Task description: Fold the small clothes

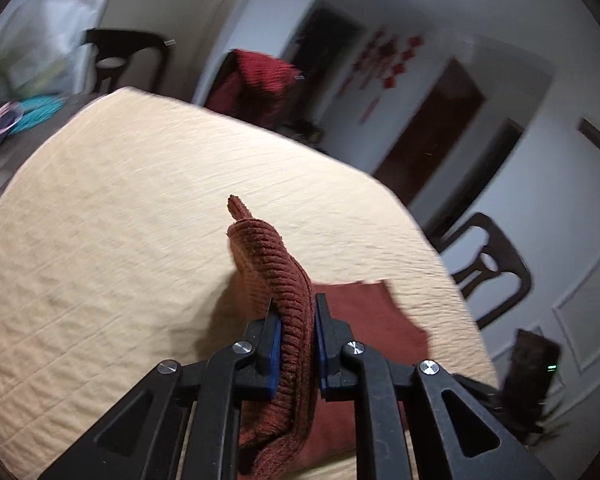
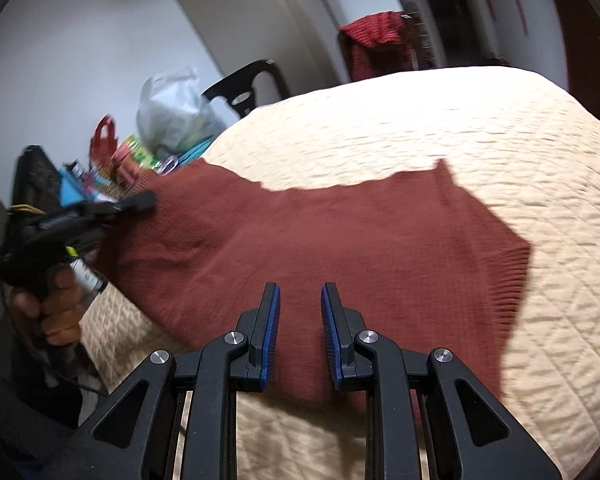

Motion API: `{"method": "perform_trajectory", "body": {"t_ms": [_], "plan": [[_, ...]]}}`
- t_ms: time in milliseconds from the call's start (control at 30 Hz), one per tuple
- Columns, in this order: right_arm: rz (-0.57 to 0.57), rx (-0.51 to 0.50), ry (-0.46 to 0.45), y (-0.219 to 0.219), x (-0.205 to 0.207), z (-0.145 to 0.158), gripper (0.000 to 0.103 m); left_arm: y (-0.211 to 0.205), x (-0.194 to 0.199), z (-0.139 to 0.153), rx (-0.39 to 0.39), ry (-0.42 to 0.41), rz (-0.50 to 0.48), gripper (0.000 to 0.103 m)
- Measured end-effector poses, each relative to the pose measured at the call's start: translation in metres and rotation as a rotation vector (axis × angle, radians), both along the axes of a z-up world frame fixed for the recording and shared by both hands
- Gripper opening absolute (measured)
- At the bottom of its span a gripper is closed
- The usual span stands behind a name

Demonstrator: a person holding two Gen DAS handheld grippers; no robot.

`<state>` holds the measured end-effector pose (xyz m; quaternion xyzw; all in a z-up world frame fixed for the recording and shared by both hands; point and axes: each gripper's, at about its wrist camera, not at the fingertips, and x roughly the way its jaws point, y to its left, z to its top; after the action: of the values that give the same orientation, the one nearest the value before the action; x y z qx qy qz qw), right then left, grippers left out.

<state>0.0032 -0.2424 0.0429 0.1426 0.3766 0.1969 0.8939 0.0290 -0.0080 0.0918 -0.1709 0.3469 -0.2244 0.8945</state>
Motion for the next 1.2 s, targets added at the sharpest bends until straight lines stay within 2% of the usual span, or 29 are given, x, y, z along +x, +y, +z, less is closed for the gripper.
{"method": "perform_trajectory", "body": {"t_ms": [133, 233, 467, 533, 667, 767, 833, 933, 1033, 1100, 1200], "plan": [[-0.054, 0.015, -0.007, -0.020, -0.008, 0.003, 0.022, -0.044, 0.007, 0.011, -0.006, -0.021, -0.104, 0.015], [-0.093, 0.020, -0.010, -0.036, -0.016, 0.004, 0.022, -0.083, 0.015, 0.002, -0.003, 0.007, -0.172, 0.015], [-0.152, 0.053, 0.014, -0.063, -0.025, -0.002, 0.022, -0.150, 0.032, -0.061, 0.047, 0.206, -0.312, 0.017], [-0.156, 0.061, 0.017, -0.065, -0.025, -0.002, 0.022, -0.152, 0.027, -0.062, 0.044, 0.203, -0.324, 0.022], [-0.160, 0.119, 0.005, -0.071, -0.023, 0.000, 0.024, -0.135, 0.009, -0.037, 0.002, 0.113, -0.351, 0.029], [-0.146, 0.197, -0.006, -0.074, -0.022, 0.004, 0.034, -0.112, -0.001, -0.019, 0.017, 0.030, -0.306, 0.032], [-0.118, 0.241, -0.005, -0.070, -0.019, 0.006, 0.045, -0.095, -0.004, -0.015, 0.055, -0.003, -0.254, 0.032], [-0.066, 0.313, 0.026, -0.061, -0.008, 0.002, 0.047, -0.075, -0.003, -0.023, 0.101, -0.006, -0.203, 0.032], [-0.029, 0.371, 0.083, -0.056, 0.005, -0.005, 0.047, -0.074, 0.002, -0.046, 0.133, 0.049, -0.197, 0.032], [-0.031, 0.372, 0.122, -0.054, 0.014, -0.011, 0.047, -0.073, 0.001, -0.057, 0.141, 0.062, -0.204, 0.032], [-0.046, 0.346, 0.180, -0.051, 0.024, -0.020, 0.047, -0.078, -0.003, -0.061, 0.153, 0.032, -0.214, 0.032]]}}
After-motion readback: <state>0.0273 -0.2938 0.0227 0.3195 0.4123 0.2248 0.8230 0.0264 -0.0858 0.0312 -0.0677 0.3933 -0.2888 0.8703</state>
